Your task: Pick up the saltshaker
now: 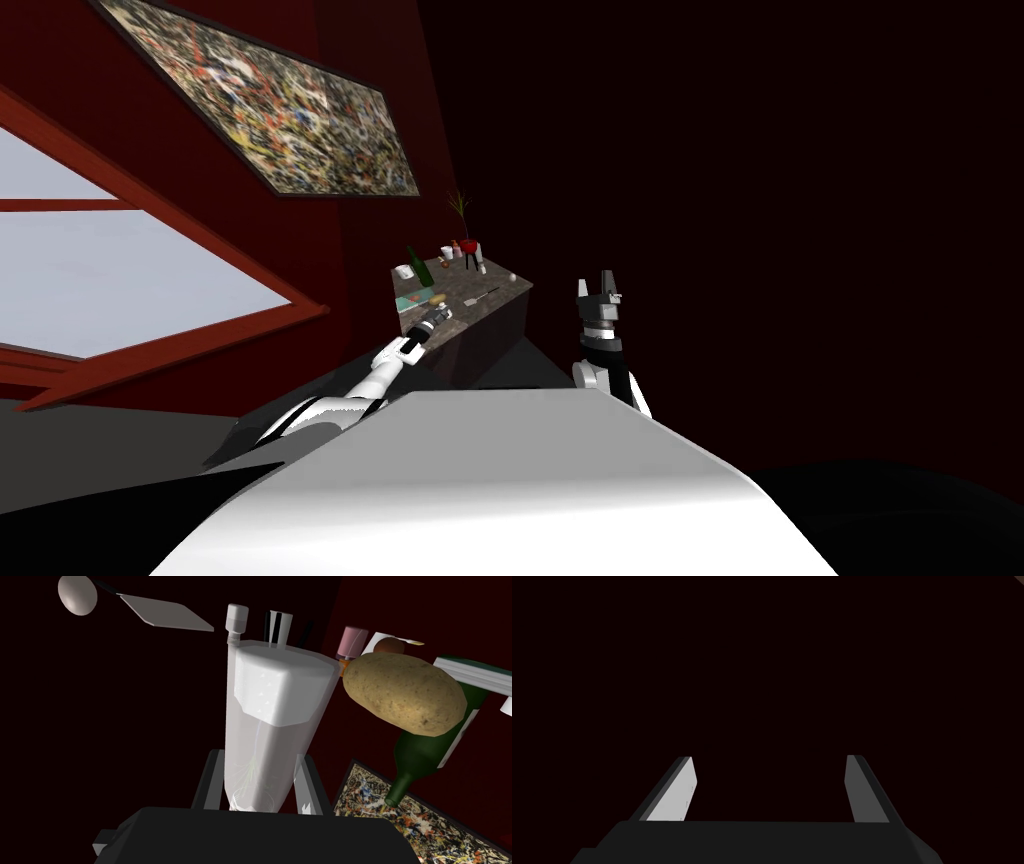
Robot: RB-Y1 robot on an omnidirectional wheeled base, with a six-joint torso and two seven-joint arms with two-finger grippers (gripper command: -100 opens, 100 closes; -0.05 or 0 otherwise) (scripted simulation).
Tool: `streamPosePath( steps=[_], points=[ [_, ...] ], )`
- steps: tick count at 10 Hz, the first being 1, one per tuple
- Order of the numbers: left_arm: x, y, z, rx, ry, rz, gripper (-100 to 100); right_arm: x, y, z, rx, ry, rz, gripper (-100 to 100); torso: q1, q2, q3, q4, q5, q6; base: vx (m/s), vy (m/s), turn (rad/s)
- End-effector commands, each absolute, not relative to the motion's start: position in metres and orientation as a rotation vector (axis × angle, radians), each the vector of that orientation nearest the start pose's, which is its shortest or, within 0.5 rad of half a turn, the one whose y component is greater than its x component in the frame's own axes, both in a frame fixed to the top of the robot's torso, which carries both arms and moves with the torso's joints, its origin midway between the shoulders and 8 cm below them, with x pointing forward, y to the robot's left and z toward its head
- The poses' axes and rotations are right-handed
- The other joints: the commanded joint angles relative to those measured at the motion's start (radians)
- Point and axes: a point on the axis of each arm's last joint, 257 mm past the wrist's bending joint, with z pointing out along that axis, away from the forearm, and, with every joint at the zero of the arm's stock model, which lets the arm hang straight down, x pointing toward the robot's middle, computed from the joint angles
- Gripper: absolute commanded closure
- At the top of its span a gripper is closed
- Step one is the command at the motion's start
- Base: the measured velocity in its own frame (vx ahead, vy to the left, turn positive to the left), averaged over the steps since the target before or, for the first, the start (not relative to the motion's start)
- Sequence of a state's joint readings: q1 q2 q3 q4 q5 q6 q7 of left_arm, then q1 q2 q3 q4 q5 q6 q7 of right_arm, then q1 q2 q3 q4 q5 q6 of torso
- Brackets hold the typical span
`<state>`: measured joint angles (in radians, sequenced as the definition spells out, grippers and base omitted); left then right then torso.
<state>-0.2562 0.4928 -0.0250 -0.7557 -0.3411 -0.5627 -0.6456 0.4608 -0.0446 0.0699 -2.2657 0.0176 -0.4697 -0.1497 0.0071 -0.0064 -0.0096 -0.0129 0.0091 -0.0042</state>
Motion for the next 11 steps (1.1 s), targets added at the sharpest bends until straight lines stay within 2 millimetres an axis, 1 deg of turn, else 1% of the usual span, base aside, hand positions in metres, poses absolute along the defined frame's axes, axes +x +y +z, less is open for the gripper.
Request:
streamPosePath(
  steps=[1, 2, 3, 4, 5, 6, 7, 8, 9, 10, 11],
  points=[
    [0.549, 0.383, -0.315, -0.003, 1.672, -0.221, 100, 0.358, -0.246, 0.024, 0.692, 0.634, 1.512, 0, 0.000, 0.000, 0.000, 0.000, 0.000, 0.000, 0.014, 0.003, 0.005],
    [0.550, 0.381, -0.311, 0.000, 1.665, -0.224, 100, 0.358, -0.246, 0.024, 0.691, 0.634, 1.512, 0, 0.000, 0.001, 0.000, 0.000, 0.001, 0.001, -0.009, 0.001, -0.007],
    [0.536, 0.380, -0.327, -0.008, 1.696, -0.223, 100, 0.358, -0.246, 0.024, 0.691, 0.634, 1.512, 0, 0.000, 0.002, 0.001, 0.000, 0.001, 0.001, 0.039, 0.019, 0.034],
    [0.535, 0.377, -0.323, -0.001, 1.687, -0.227, 100, 0.358, -0.246, 0.023, 0.692, 0.634, 1.512, 0, 0.001, 0.000, -0.001, -0.002, 0.001, 0.000, 0.048, 0.018, 0.035],
    [0.538, 0.372, -0.314, 0.010, 1.668, -0.234, 100, 0.358, -0.246, 0.024, 0.691, 0.634, 1.512, 0, 0.002, 0.000, -0.001, -0.003, 0.002, -0.002, 0.023, 0.005, 0.023],
    [0.524, 0.372, -0.330, -0.002, 1.701, -0.230, 100, 0.358, -0.246, 0.024, 0.691, 0.634, 1.512, 0, 0.002, 0.000, -0.001, -0.003, 0.002, -0.001, 0.055, 0.009, 0.041],
    [0.519, 0.373, -0.334, -0.004, 1.708, -0.229, 100, 0.358, -0.246, 0.023, 0.692, 0.634, 1.512, 0, 0.003, 0.000, -0.003, -0.006, 0.004, -0.003, 0.065, 0.011, 0.034],
    [0.525, 0.365, -0.318, 0.015, 1.675, -0.241, 100, 0.358, -0.246, 0.023, 0.692, 0.634, 1.512, 0, 0.004, 0.000, -0.004, -0.009, 0.006, -0.004, 0.025, 0.008, 0.020],
    [0.526, 0.364, -0.315, 0.018, 1.668, -0.243, 100, 0.358, -0.246, 0.024, 0.691, 0.634, 1.512, 0, 0.005, 0.000, -0.004, -0.008, 0.006, -0.003, -0.003, 0.006, 0.003],
    [0.511, 0.364, -0.330, 0.005, 1.702, -0.237, 100, 0.358, -0.246, 0.024, 0.691, 0.634, 1.512, 0, 0.004, 0.002, -0.003, -0.008, 0.006, -0.003, 0.034, 0.019, 0.039],
    [0.511, 0.359, -0.321, 0.018, 1.681, -0.245, 100, 0.358, -0.246, 0.024, 0.691, 0.634, 1.512, 0, 0.005, 0.001, -0.004, -0.009, 0.007, -0.004, 0.044, 0.014, 0.044]
  ],
)
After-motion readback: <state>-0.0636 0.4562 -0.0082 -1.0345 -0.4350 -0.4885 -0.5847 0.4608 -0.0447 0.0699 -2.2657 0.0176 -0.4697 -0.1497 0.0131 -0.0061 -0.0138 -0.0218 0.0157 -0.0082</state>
